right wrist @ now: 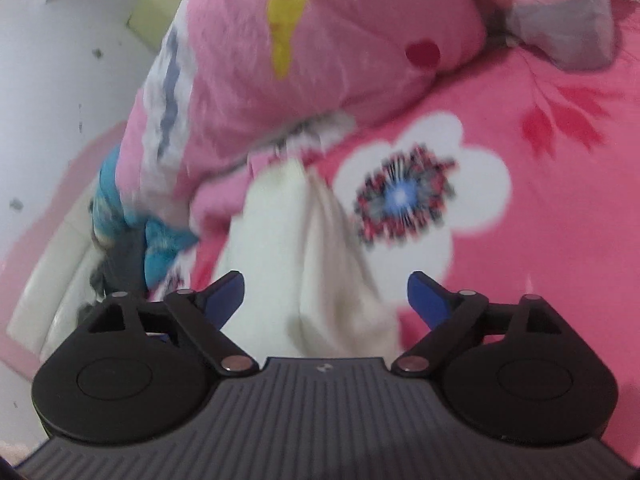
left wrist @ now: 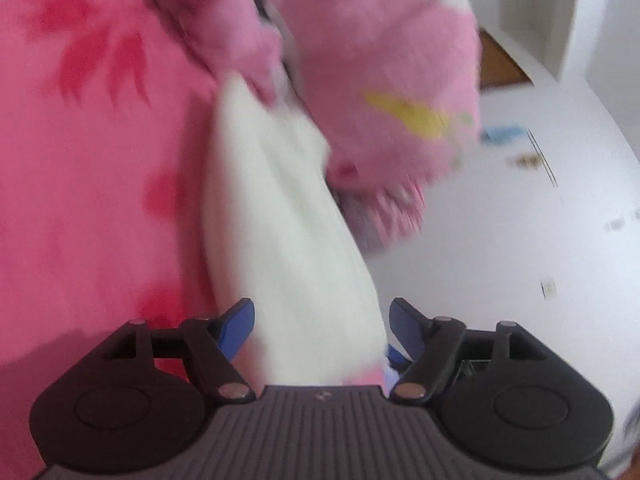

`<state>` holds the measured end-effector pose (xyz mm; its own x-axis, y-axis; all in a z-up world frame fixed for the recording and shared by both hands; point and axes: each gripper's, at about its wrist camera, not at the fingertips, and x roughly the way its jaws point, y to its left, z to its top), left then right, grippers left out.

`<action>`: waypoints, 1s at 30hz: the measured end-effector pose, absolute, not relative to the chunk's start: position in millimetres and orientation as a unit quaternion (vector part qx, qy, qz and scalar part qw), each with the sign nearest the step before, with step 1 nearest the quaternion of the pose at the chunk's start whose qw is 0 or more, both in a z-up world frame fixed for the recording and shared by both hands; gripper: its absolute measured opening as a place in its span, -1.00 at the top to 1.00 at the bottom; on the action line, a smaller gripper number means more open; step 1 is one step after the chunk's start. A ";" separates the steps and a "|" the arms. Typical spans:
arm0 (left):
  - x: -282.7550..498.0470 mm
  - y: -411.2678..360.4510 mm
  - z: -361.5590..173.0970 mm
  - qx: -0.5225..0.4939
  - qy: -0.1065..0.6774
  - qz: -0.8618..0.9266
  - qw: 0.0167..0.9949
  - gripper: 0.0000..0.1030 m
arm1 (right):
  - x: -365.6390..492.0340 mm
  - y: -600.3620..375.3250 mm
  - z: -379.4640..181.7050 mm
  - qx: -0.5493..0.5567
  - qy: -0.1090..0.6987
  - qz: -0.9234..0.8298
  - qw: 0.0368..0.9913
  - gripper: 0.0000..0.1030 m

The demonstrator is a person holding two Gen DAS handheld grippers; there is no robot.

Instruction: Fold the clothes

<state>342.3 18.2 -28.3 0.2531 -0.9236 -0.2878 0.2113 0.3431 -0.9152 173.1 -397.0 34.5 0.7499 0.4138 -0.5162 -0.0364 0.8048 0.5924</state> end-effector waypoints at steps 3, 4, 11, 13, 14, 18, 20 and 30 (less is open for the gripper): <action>315.5 -3.2 -28.4 -0.337 0.443 -0.415 0.719 -0.45 | 154.5 -391.9 17.6 0.281 0.320 0.126 0.896 -0.74; 307.5 -10.4 -28.6 -0.316 0.438 -0.414 0.732 -0.45 | 152.6 -390.5 13.1 0.282 0.314 0.130 0.897 -0.74; 275.9 -28.5 -21.7 -0.195 0.380 -0.425 0.798 -0.45 | 159.7 -364.4 4.7 0.204 0.305 0.174 0.914 -0.48; 271.7 -28.5 -24.1 -0.178 0.378 -0.426 0.803 -0.45 | 162.3 -354.5 4.1 0.158 0.308 0.179 0.921 -0.44; 269.8 -30.5 -26.2 -0.170 0.380 -0.424 0.804 -0.43 | 163.5 -349.9 3.9 0.135 0.308 0.181 0.924 -0.43; 262.2 -48.3 -31.7 -0.134 0.367 -0.412 0.824 -0.26 | 169.7 -344.5 3.2 0.108 0.302 0.193 0.927 -0.30; 263.4 -59.0 -33.4 -0.135 0.360 -0.396 0.834 0.03 | 170.8 -344.2 2.6 0.110 0.302 0.195 0.927 -0.21; 284.1 -25.7 -33.1 -0.306 0.360 -0.399 0.786 0.65 | 168.0 -347.0 21.3 0.172 0.299 0.191 0.919 0.26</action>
